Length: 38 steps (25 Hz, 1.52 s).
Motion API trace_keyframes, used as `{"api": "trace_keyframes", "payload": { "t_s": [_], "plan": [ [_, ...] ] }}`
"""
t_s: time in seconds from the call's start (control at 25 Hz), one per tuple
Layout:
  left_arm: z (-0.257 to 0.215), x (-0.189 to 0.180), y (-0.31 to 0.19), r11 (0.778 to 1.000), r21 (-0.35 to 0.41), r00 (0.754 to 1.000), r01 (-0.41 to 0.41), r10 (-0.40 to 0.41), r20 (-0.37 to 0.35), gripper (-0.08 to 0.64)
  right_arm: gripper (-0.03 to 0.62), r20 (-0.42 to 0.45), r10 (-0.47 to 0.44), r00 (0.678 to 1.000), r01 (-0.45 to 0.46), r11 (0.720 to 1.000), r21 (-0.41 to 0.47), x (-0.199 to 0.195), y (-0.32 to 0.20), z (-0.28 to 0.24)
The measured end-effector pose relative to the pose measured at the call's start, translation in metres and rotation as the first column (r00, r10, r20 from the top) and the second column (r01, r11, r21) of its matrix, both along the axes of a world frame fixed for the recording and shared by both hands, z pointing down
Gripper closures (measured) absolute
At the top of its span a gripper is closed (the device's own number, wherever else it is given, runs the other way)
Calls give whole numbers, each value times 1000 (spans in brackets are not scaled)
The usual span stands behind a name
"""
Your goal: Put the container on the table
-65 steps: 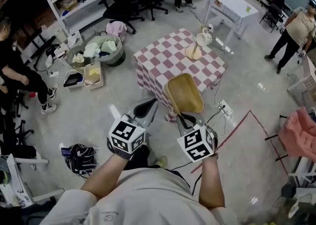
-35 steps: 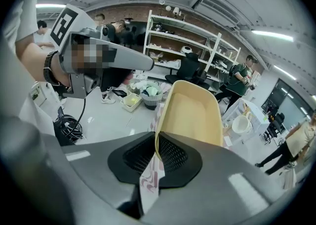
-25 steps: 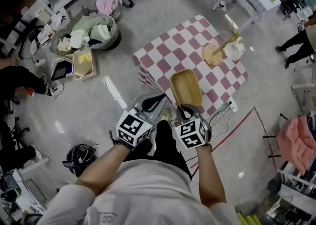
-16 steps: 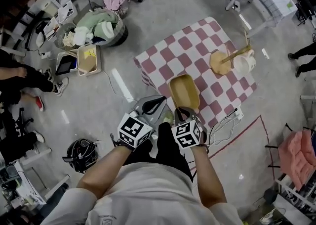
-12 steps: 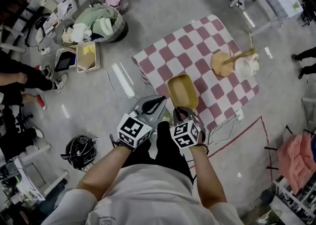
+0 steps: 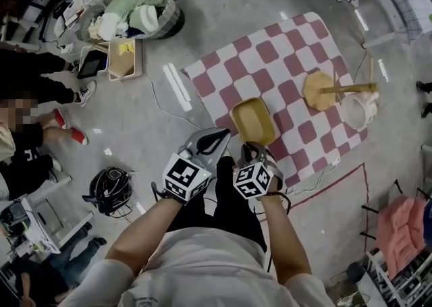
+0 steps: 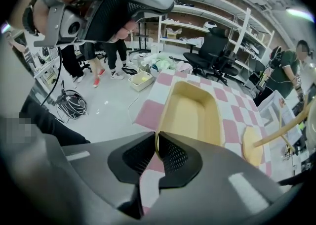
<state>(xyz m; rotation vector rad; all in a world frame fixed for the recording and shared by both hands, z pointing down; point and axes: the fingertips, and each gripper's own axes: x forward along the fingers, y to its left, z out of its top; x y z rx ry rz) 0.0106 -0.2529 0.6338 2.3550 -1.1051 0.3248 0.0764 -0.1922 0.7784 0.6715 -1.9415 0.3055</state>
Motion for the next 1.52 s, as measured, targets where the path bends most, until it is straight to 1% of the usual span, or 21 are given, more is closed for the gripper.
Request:
{"api": "trace_keyframes", "payload": {
  "t_s": [0.24, 0.52, 0.64, 0.76, 0.92, 1.04, 1.12, 1.32, 1.52],
  "plan": [
    [14, -1, 0, 999, -38, 1000, 19, -19, 9, 554, 552, -13, -4, 1000, 4, 1000, -13, 8, -6, 22],
    [20, -6, 3, 998, -53, 999, 32, -31, 15, 554, 552, -18, -9, 1000, 9, 1000, -11, 6, -2, 39],
    [21, -6, 4, 998, -55, 999, 31, -31, 13, 554, 551, -2, 4, 1000, -4, 999, -35, 7, 1, 41],
    [19, -6, 7, 998, -53, 1000, 21, -20, 9, 554, 545, 29, 40, 999, -39, 998, -49, 8, 0, 35],
    [12, -11, 11, 999, -45, 1000, 16, -15, 3, 554, 537, 51, 66, 997, -64, 997, -38, 4, -1, 16],
    [5, -13, 17, 999, -50, 1000, 5, -5, 1, 554, 537, 77, 93, 993, -92, 996, -8, 3, -2, -9],
    [-2, -13, 20, 999, -52, 1000, -4, 4, -2, 554, 538, 106, 124, 987, -127, 992, 15, 2, -5, -29],
    [-26, -13, 24, 999, -23, 999, -38, 38, -13, 554, 541, 182, 200, 963, -217, 973, 75, -4, -14, -81],
    [-46, -12, 24, 998, 6, 998, -65, 65, -20, 554, 543, 207, 234, 950, -267, 952, 149, -6, -21, -120]
  ]
}}
